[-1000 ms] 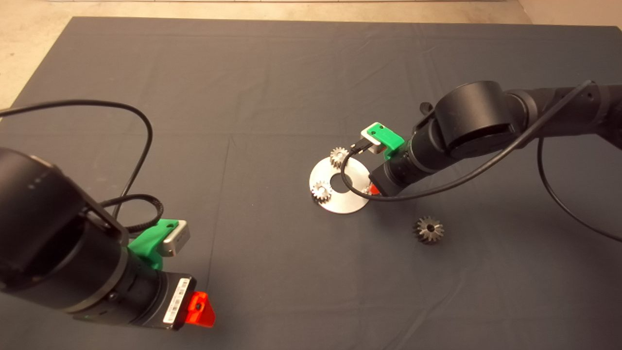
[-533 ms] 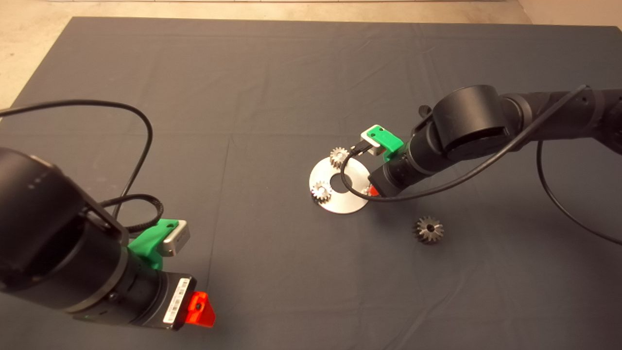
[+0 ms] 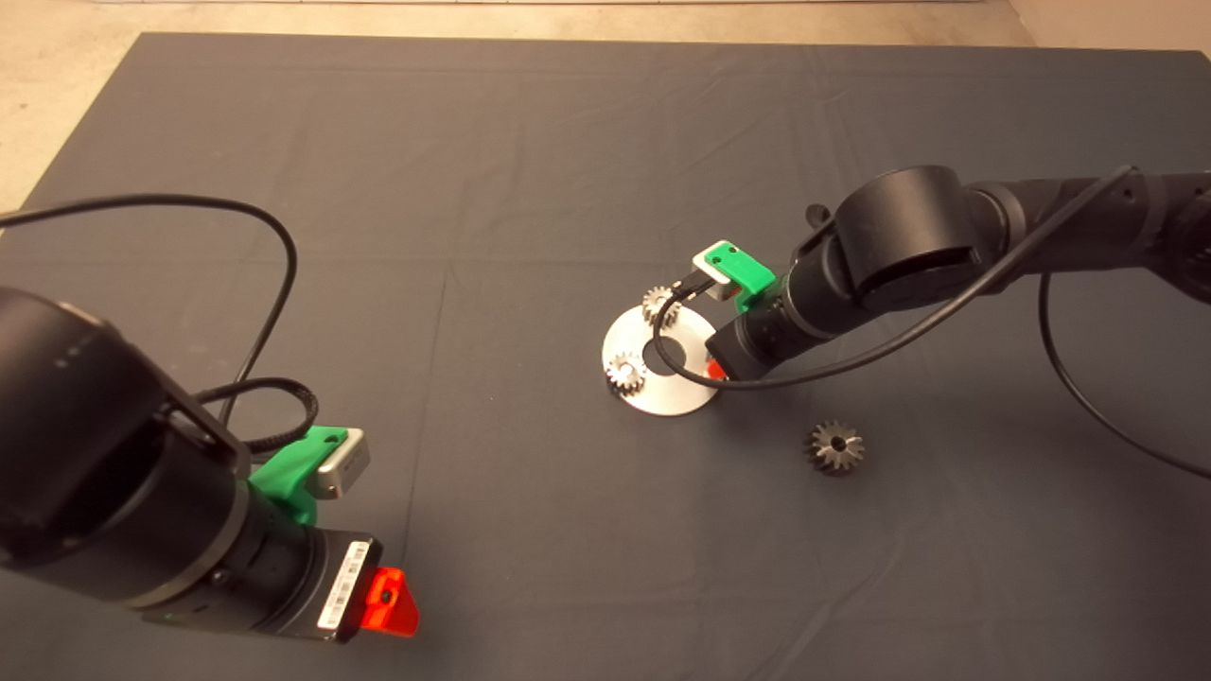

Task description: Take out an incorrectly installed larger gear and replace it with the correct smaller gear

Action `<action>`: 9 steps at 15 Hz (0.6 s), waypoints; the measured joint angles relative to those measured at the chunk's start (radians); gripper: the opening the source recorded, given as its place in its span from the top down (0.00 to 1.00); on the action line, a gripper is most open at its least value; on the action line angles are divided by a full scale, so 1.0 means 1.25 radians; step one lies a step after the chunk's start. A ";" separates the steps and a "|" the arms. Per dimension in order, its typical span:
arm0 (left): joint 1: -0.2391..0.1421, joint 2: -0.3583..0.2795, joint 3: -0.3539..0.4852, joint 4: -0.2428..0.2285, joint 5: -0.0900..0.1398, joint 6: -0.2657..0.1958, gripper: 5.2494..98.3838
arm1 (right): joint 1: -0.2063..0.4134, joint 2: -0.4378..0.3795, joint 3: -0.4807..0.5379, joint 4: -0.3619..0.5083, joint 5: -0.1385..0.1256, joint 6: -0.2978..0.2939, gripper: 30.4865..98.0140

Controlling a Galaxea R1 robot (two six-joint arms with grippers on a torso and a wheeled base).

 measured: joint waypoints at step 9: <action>0.000 0.000 0.000 0.000 0.000 0.000 0.01 | -0.016 0.013 -0.006 -0.019 0.002 0.000 0.87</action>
